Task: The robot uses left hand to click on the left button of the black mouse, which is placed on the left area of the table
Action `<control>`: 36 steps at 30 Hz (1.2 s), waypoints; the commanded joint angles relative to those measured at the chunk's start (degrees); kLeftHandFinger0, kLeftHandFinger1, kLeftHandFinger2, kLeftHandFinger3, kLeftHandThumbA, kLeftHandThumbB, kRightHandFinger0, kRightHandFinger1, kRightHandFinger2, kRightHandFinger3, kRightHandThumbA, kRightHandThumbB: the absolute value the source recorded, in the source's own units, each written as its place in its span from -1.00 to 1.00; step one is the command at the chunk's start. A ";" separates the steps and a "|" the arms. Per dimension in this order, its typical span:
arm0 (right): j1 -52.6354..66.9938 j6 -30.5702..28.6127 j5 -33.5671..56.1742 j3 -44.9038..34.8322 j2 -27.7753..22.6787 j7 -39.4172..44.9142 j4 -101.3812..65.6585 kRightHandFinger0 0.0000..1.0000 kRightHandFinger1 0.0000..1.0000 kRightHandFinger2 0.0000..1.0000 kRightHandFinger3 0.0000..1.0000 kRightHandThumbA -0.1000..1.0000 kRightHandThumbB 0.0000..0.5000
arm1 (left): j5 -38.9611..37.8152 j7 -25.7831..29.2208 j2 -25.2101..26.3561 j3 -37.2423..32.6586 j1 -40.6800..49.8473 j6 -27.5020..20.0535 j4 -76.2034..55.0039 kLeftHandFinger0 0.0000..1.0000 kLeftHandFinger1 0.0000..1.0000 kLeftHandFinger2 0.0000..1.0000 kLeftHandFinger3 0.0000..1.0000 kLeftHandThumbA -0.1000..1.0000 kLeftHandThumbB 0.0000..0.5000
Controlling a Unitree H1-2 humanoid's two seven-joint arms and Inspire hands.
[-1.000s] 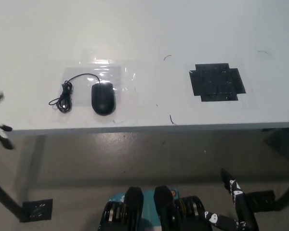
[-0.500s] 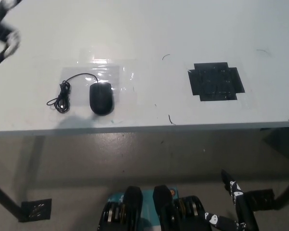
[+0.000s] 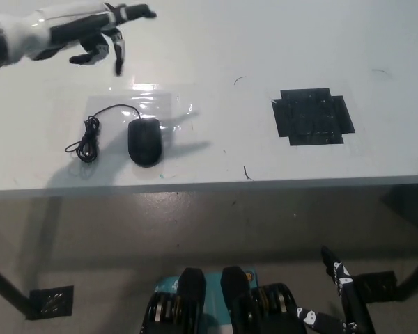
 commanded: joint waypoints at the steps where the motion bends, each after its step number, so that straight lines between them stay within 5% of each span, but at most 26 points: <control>1: -0.59 -4.60 -0.55 -0.05 -1.39 -2.14 -2.75 1.00 1.00 1.00 1.00 1.00 0.66 | 9.95 -16.77 -2.41 -8.14 -16.51 6.24 17.09 -0.90 -0.91 -0.40 1.00 1.00 0.60; 8: -0.49 -4.60 -0.15 -0.11 -1.59 -1.55 -2.97 1.00 1.00 1.00 1.00 1.00 0.67 | 14.32 -16.97 -4.12 -12.82 -17.80 5.65 19.89 -1.00 -0.71 -0.02 1.00 1.00 0.70; 9: -0.52 -4.60 -0.10 -0.10 -1.61 -1.47 -2.89 1.00 1.00 1.00 1.00 1.00 0.67 | 15.10 -17.78 -4.22 -13.54 -17.79 4.29 19.85 -0.60 -0.51 0.20 1.00 1.00 0.65; 10: -0.52 -4.60 -0.13 -0.08 -1.64 -1.48 -2.86 1.00 1.00 1.00 1.00 1.00 0.68 | 15.93 -18.41 -4.23 -13.98 -17.79 3.02 19.79 -0.55 -0.44 0.29 1.00 1.00 0.64; 11: -0.51 -4.60 -0.02 -0.12 -1.59 -1.32 -2.84 1.00 1.00 1.00 1.00 1.00 0.68 | 16.48 -18.92 -4.91 -14.39 -17.87 2.48 21.10 -0.60 0.06 0.70 1.00 1.00 0.70; 12: -0.55 -4.60 -0.05 -0.14 -1.63 -1.27 -2.83 1.00 1.00 1.00 1.00 1.00 0.69 | 16.94 -19.18 -5.91 -14.62 -17.90 2.37 22.66 -0.93 -0.12 0.47 1.00 1.00 0.68; 14: -0.57 -4.60 -0.23 -0.05 -1.83 -1.30 -2.93 1.00 1.00 1.00 1.00 1.00 0.67 | 17.74 -19.96 -6.83 -14.66 -17.95 3.76 23.13 -1.00 -0.37 0.35 1.00 1.00 0.71; 16: -0.57 -4.60 -0.33 0.04 -1.84 -1.51 -2.92 1.00 1.00 1.00 1.00 1.00 0.65 | 19.44 -20.55 -7.29 -14.99 -17.50 2.81 22.58 -1.00 -0.30 0.45 1.00 1.00 0.85; 18: -0.54 -4.60 -0.35 0.04 -1.86 -1.67 -2.81 1.00 1.00 1.00 1.00 1.00 0.66 | 20.83 -21.00 -7.86 -15.05 -17.08 1.47 22.72 -0.57 0.08 0.73 1.00 1.00 0.89; 22: -0.56 -4.60 0.43 -0.13 -1.89 -0.61 -2.82 1.00 1.00 1.00 1.00 1.00 0.67 | 23.18 -21.59 -9.21 -15.24 -16.12 -1.55 23.73 -0.61 0.14 0.66 1.00 1.00 0.84; 23: -0.60 -4.60 0.46 -0.11 -1.90 -0.52 -2.80 1.00 1.00 1.00 1.00 1.00 0.67 | 23.52 -21.52 -9.48 -15.14 -15.72 -2.37 24.03 0.85 1.00 1.00 1.00 1.00 0.80; 26: -0.73 -4.60 -0.17 0.18 -2.05 -0.83 -2.76 1.00 1.00 1.00 1.00 1.00 0.65 | 24.99 -21.73 -10.14 -15.18 -15.19 -6.07 25.44 1.00 1.00 1.00 1.00 1.00 0.81; 27: -0.86 -4.60 -0.22 0.25 -2.14 -0.91 -2.71 1.00 1.00 1.00 1.00 1.00 0.65 | 24.90 -21.20 -10.61 -14.54 -14.69 -7.21 26.54 0.88 0.54 0.64 1.00 1.00 0.77; 28: -0.91 -4.60 -0.11 0.27 -2.19 -0.81 -2.67 1.00 1.00 1.00 1.00 1.00 0.65 | 24.96 -20.91 -10.89 -14.31 -14.40 -7.42 27.09 0.65 0.41 0.51 1.00 1.00 0.76; 29: -0.92 -4.60 0.05 0.31 -2.20 -0.62 -2.61 1.00 1.00 1.00 1.00 1.00 0.67 | 25.38 -20.68 -11.26 -14.17 -14.03 -7.68 27.93 0.84 0.77 0.92 1.00 1.00 0.79; 30: -0.92 -4.60 0.14 0.29 -2.16 -0.52 -2.57 1.00 1.00 1.00 1.00 1.00 0.68 | 25.96 -20.90 -11.67 -14.26 -14.00 -8.17 29.05 1.00 1.00 1.00 1.00 1.00 0.73; 32: -0.92 -4.60 0.31 0.19 -2.10 -0.37 -2.57 1.00 1.00 1.00 1.00 1.00 0.70 | 26.40 -21.30 -12.48 -13.91 -13.97 -8.43 30.97 1.00 1.00 1.00 1.00 1.00 0.68; 33: -0.98 -4.60 0.22 0.20 -2.07 -0.39 -2.64 1.00 1.00 1.00 1.00 1.00 0.72 | 26.97 -20.86 -12.93 -13.68 -13.91 -7.83 31.83 1.00 0.85 0.74 1.00 1.00 0.71; 35: -1.01 -4.60 0.19 0.26 -2.12 -0.39 -2.65 1.00 1.00 1.00 1.00 1.00 0.71 | 27.54 -19.77 -13.59 -12.94 -13.43 -7.40 33.26 0.13 -0.03 0.09 1.00 1.00 0.75; 36: -1.01 -4.60 0.09 0.28 -2.13 -0.51 -2.63 1.00 1.00 1.00 1.00 1.00 0.72 | 28.08 -19.69 -14.12 -12.84 -13.40 -7.48 34.70 0.39 0.40 0.57 1.00 1.00 0.75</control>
